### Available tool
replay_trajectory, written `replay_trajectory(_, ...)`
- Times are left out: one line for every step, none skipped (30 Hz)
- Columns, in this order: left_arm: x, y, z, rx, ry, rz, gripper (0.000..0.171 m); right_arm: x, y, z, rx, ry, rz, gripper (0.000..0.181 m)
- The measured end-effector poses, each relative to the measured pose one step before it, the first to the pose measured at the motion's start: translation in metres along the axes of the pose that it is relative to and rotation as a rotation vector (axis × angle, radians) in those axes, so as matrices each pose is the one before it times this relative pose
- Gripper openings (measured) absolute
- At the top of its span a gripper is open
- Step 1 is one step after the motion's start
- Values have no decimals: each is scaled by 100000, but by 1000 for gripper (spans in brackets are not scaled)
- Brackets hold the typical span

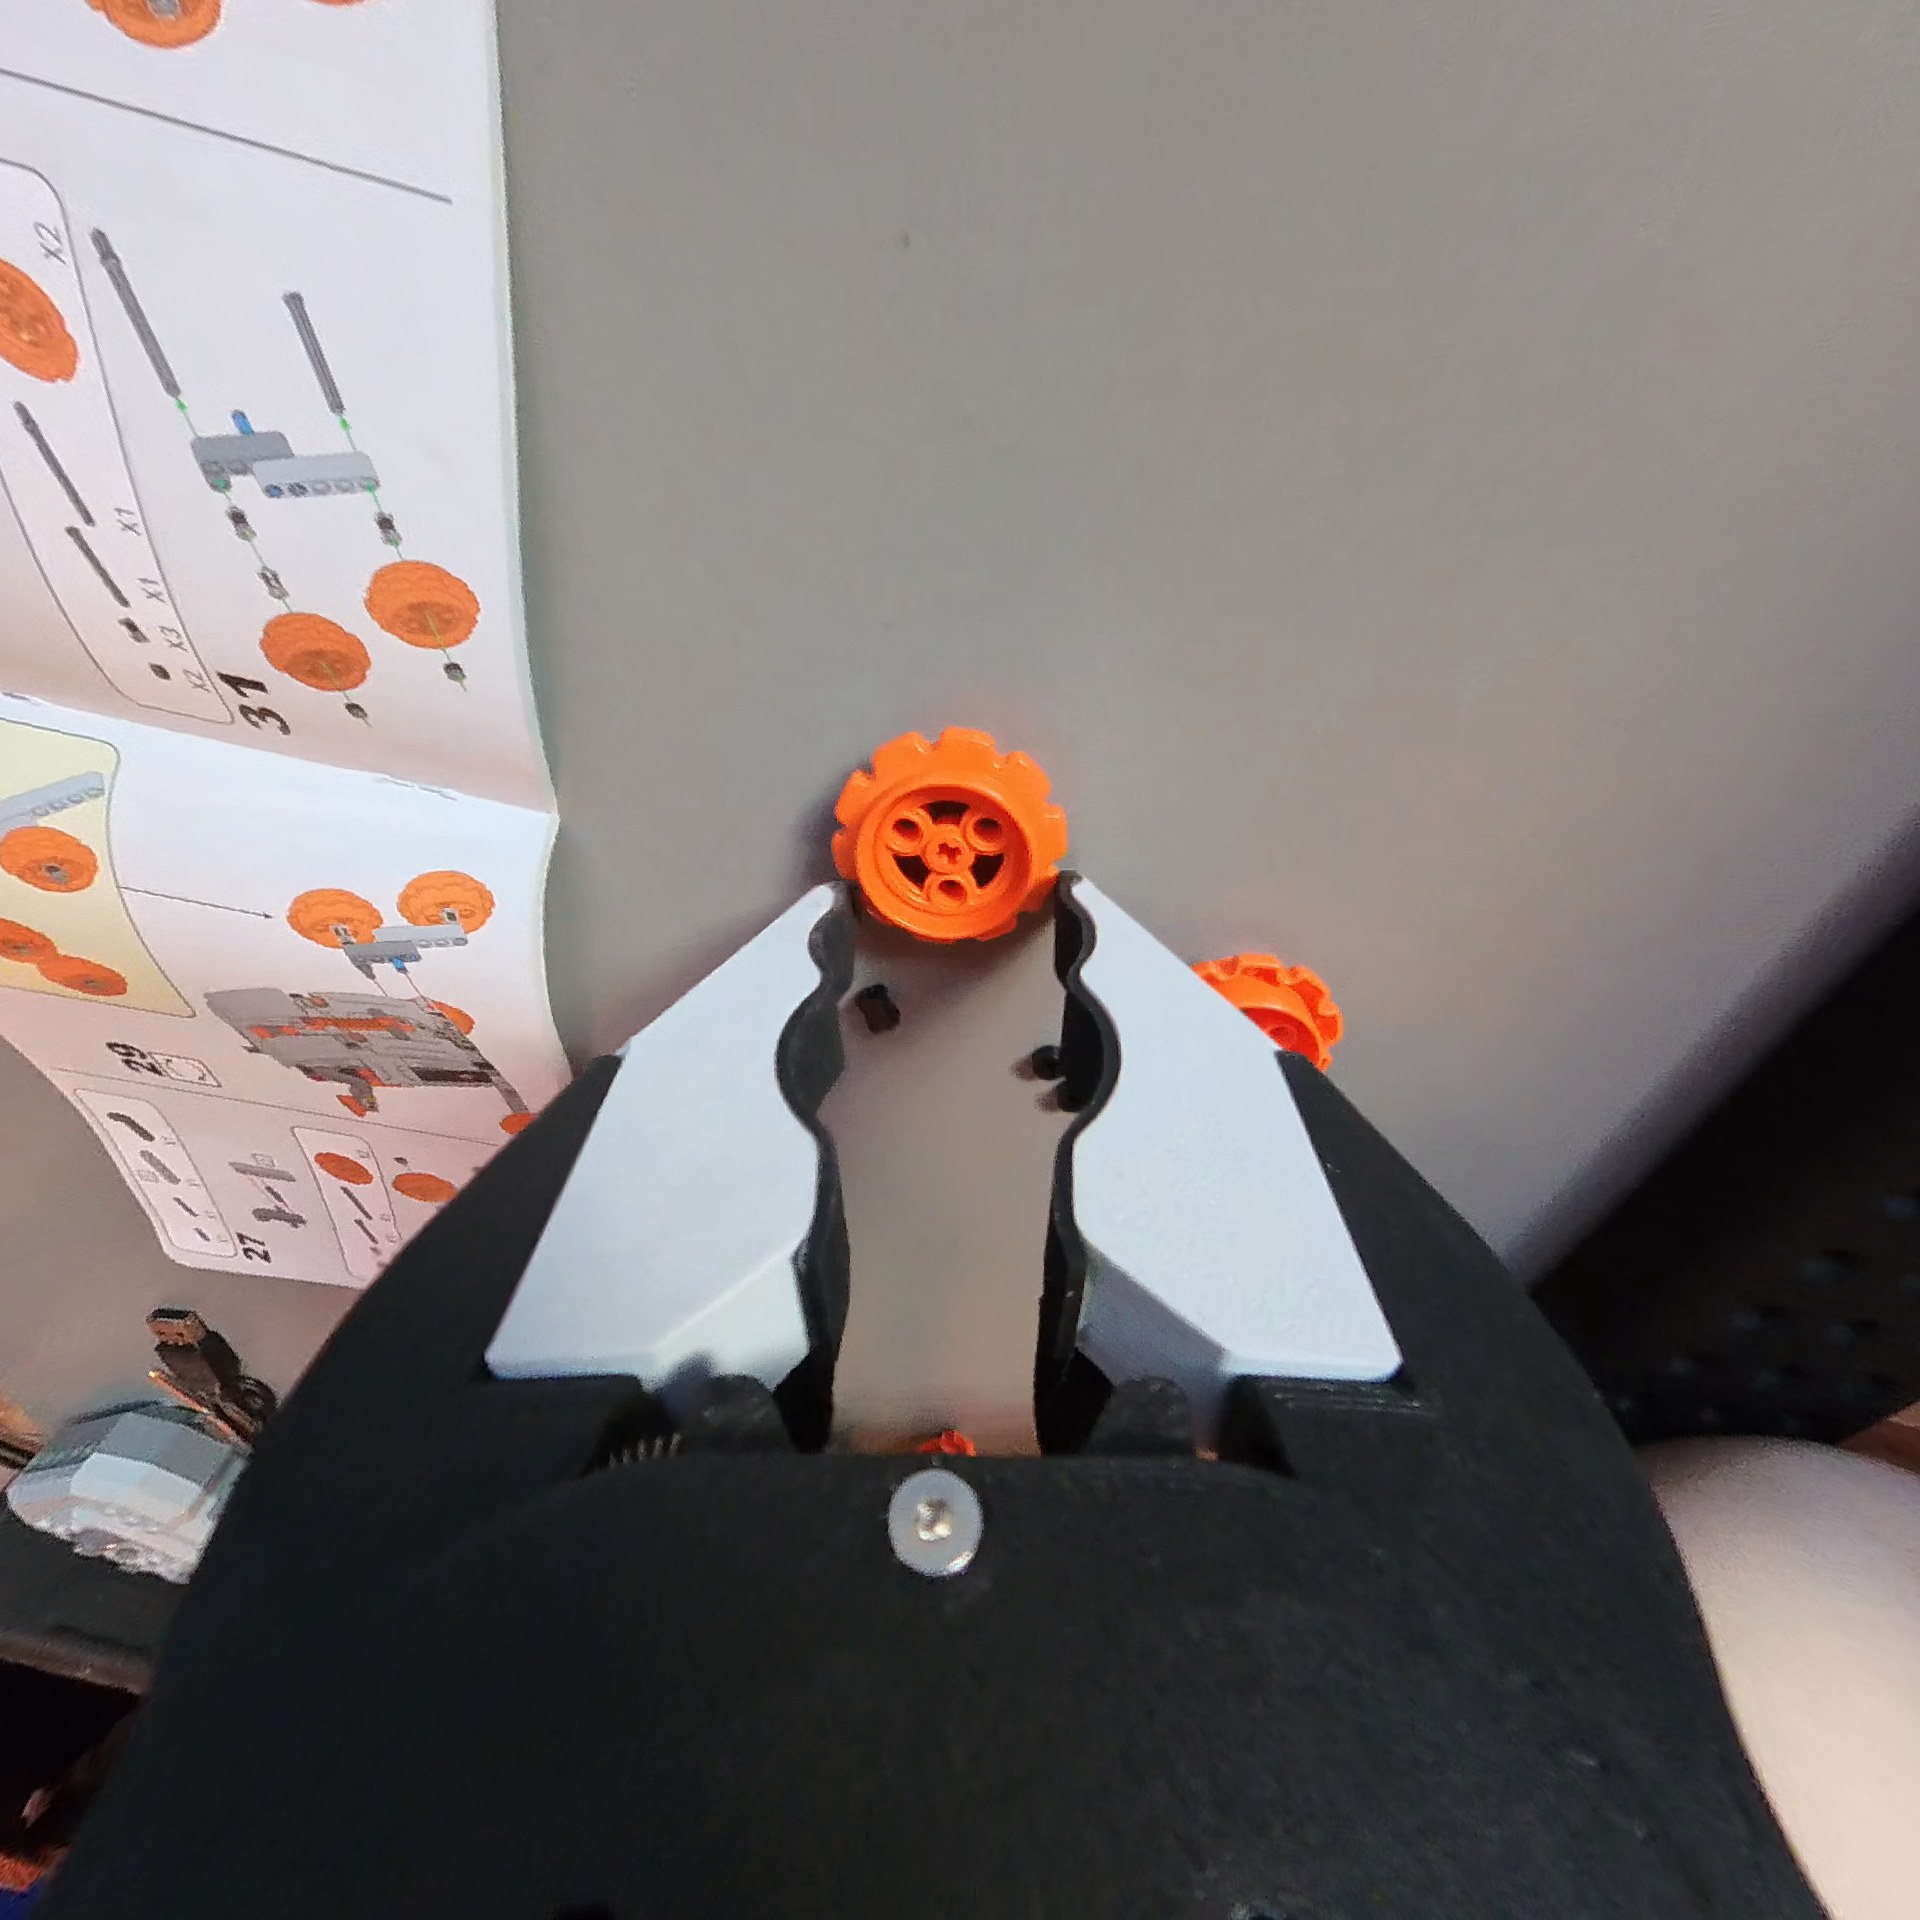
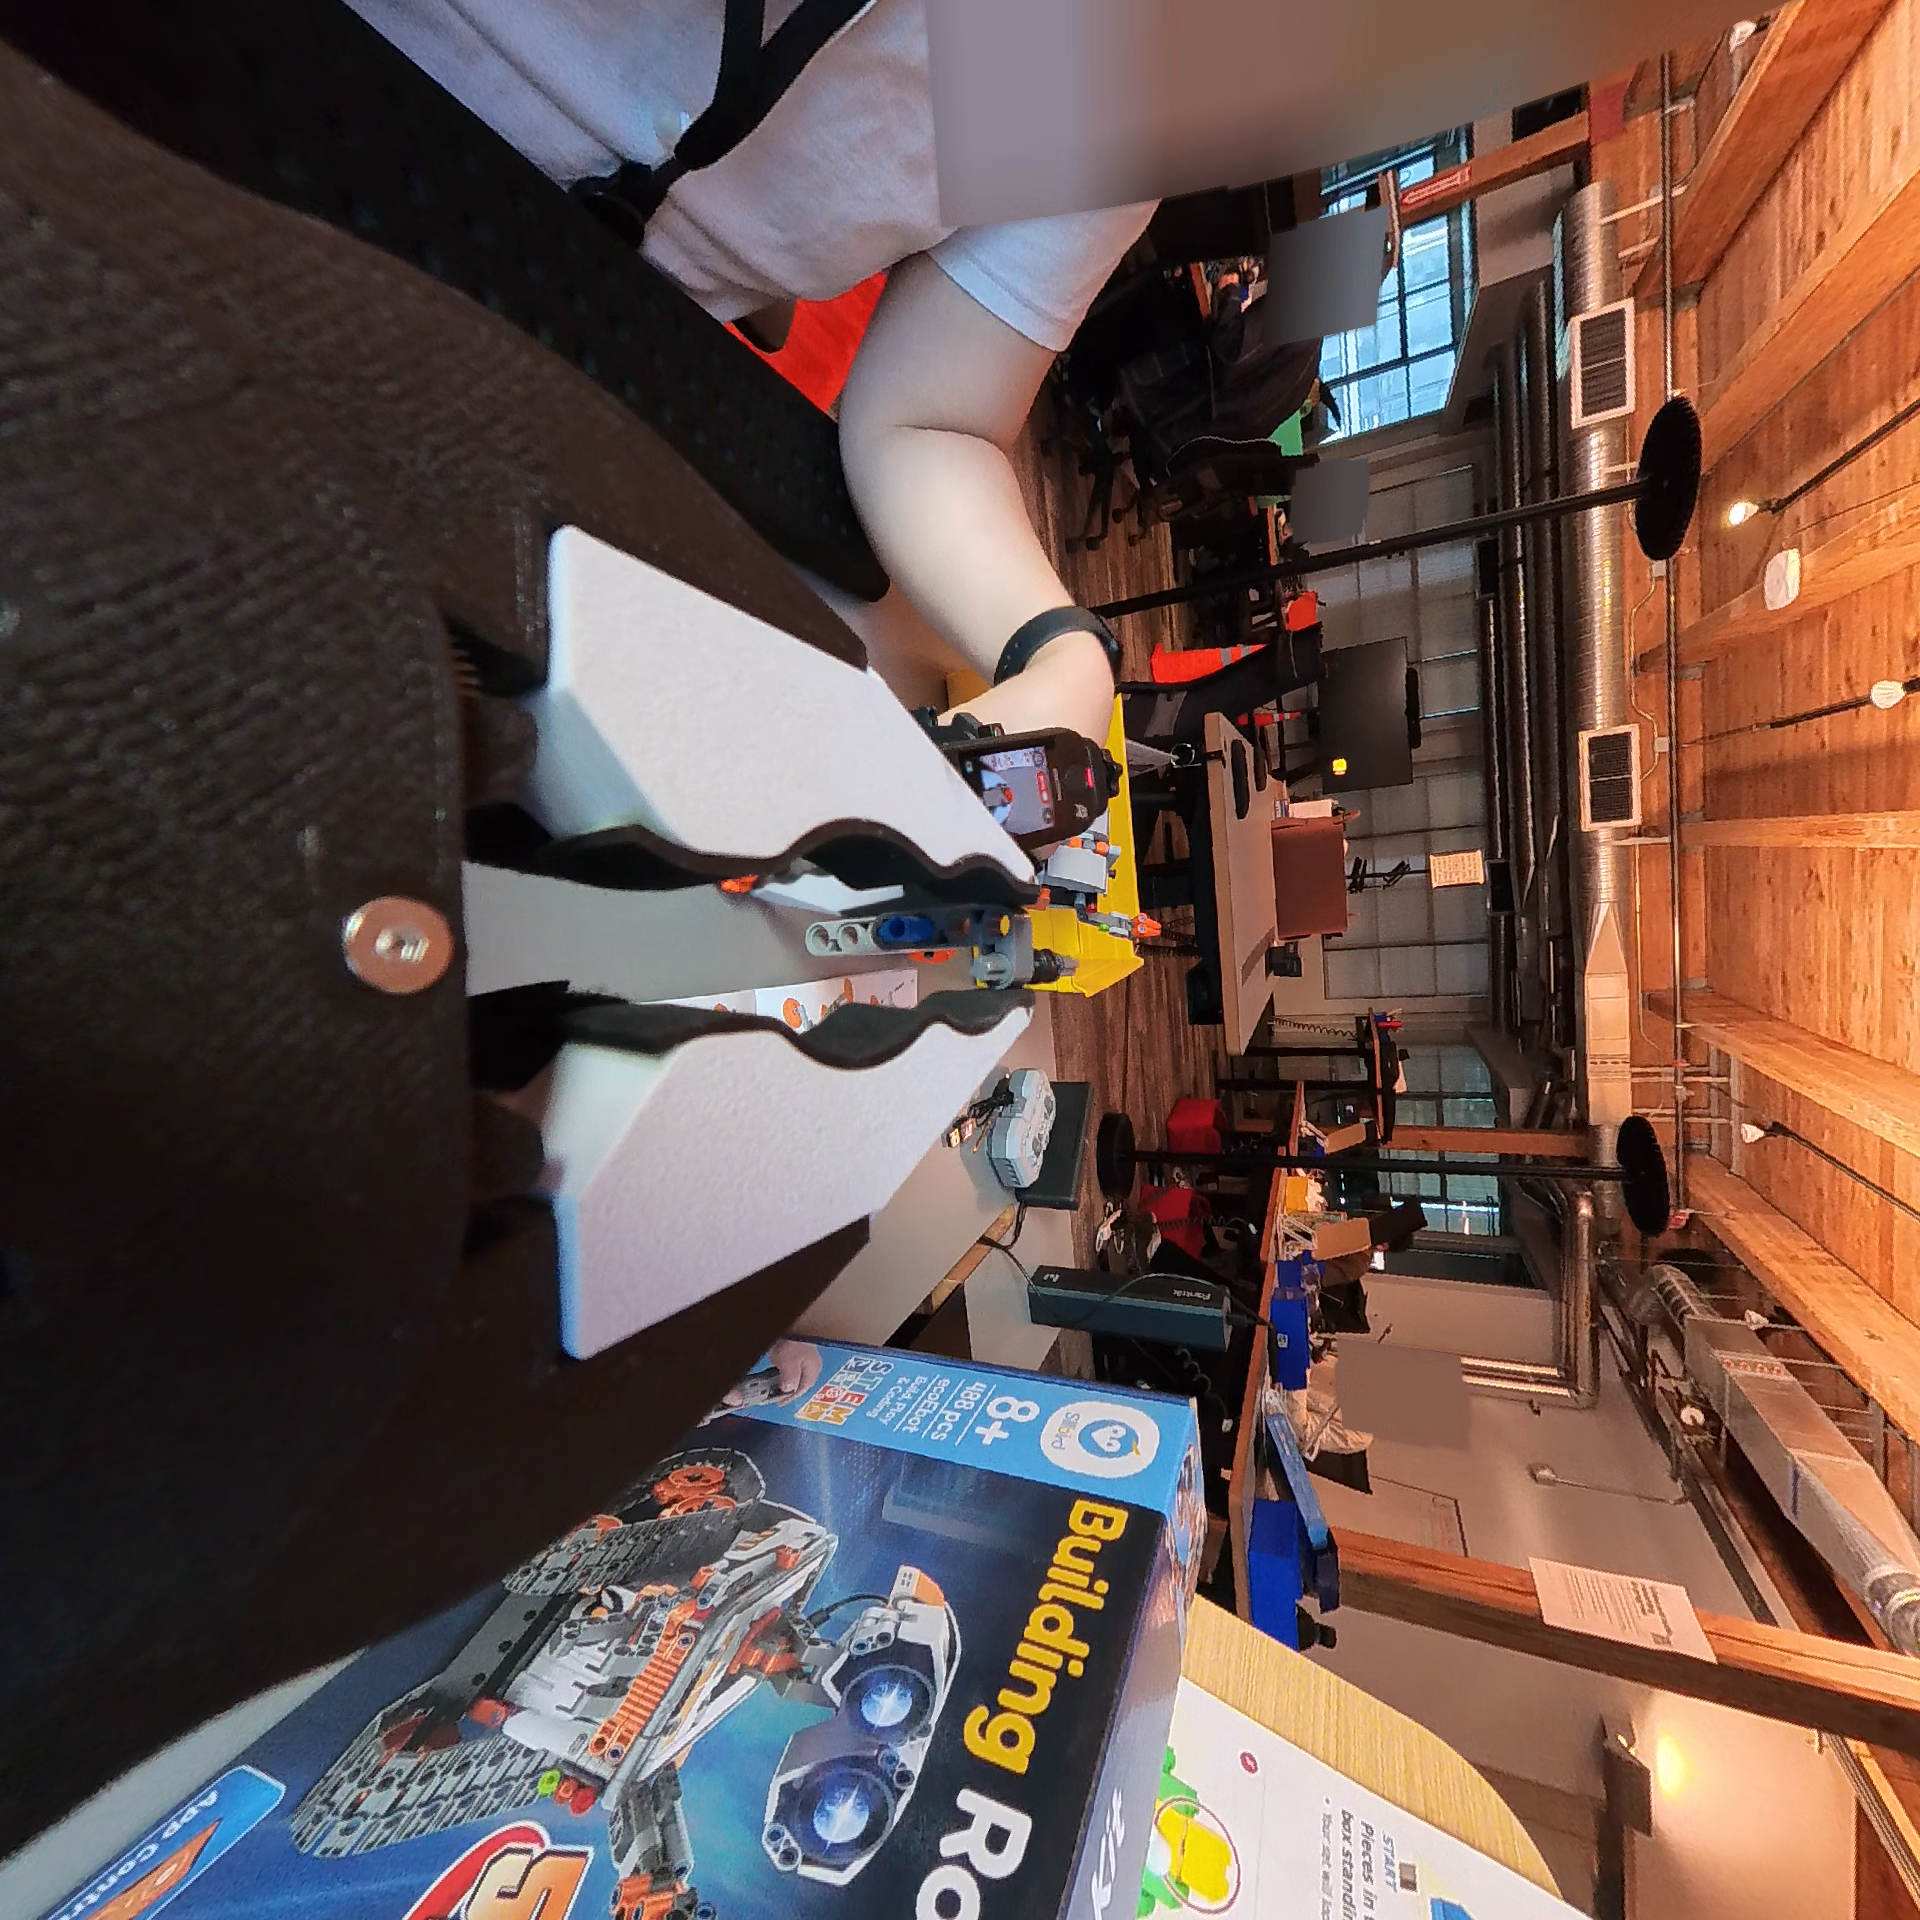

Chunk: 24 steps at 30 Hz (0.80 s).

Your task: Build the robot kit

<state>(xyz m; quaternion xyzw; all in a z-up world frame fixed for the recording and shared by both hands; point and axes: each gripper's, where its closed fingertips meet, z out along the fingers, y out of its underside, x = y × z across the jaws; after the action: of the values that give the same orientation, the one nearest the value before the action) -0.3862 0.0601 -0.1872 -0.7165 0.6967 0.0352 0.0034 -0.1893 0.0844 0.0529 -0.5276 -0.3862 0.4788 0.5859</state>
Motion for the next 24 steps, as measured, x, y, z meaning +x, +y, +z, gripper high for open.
replay_trajectory(-224, -186, -27, 1064, -1257, 54, 42, 12, -8, -32, 23, 137, -71, 15)
replay_trajectory(-98, -198, -20, 1145, -446, 1, 46, 21, 6, -33, -1, 125, -73, 15)
replay_trajectory(95, -168, 8, 852, 732, 75, 49, 16, 11, -48, 3, 13, 131, 15)
replay_trajectory(91, -145, 25, 546, 574, 299, 51, 32, -11, -42, 149, 23, 223, 15)
replay_trajectory(145, -51, 32, 88, 810, 438, 47, 31, -5, -42, 179, 8, 227, 15)
replay_trajectory(189, -3, -2, -115, 1087, 331, 43, 24, 32, -39, 2, 23, 153, 15)
replay_trajectory(82, 11, -13, 7, 218, 684, 40, 50, 49, -18, -157, 155, 71, 15)
replay_trajectory(-351, 40, -72, -76, -2442, 950, 39, 40, 31, -25, -109, 148, 89, 15)
replay_trajectory(-788, 56, -237, 409, -4633, 55, 39, 5, 13, 2, -23, -27, 153, 15)
replay_trajectory(-705, 113, -447, 1310, -2822, -1884, 39, -17, -20, 11, 12, -21, 3, 15)
replay_trajectory(-691, 24, -743, 3165, -1346, -3887, 40, -41, -111, 20, 195, 215, -516, 15)
replay_trajectory(-1102, -191, -1084, 5767, -2642, -5408, 39, -96, -227, 36, 535, 119, -937, 15)
replay_trajectory(-1425, -420, -1338, 7951, -3412, -6984, 40, -195, -369, 80, 791, -226, -900, 15)
replay_trajectory(-1402, -633, -1474, 9082, -2238, -8350, 40, -274, -527, 108, 1133, -271, -1319, 15)
replay_trajectory(-1388, -982, -1606, 10535, -1799, -9022, 40, -259, -677, 125, 1717, 321, -2398, 15)
replay_trajectory(-1133, -1488, -1739, 12791, -454, -9403, 40, -208, -721, 144, 2139, 889, -2852, 15)
replay_trajectory(-405, -1957, -1787, 14548, 3491, -8995, 39, -117, -714, 159, 2338, 1326, -2705, 15)
replay_trajectory(576, -2431, -1788, 16228, 8262, -7260, 40, -85, -643, 215, 2434, 1321, -2320, 15)
replay_trajectory(1526, -2662, -1675, 17042, 12375, -4994, 40, -51, -538, 294, 2289, 1198, -1549, 14)
replay_trajectory(2010, -2486, -1365, 15411, 13982, -3247, 39, -19, -388, 417, 1803, 1321, -775, 14)
replay_trajectory(2000, -2099, -982, 12807, 13362, -2786, 39, -25, -240, 538, 1038, 1355, -344, 14)
replay_trajectory(1788, -1543, -631, 9544, 12420, -3631, 39, -148, -191, 680, 628, 1035, -85, 14)
replay_trajectory(1557, -896, -370, 5465, 11898, -5047, 39, -470, -153, 854, -32, -401, 476, 14)
replay_trajectory(1352, -574, -239, 3618, 11222, -5124, 39, -732, -139, 1015, -1029, -1121, 514, 15)
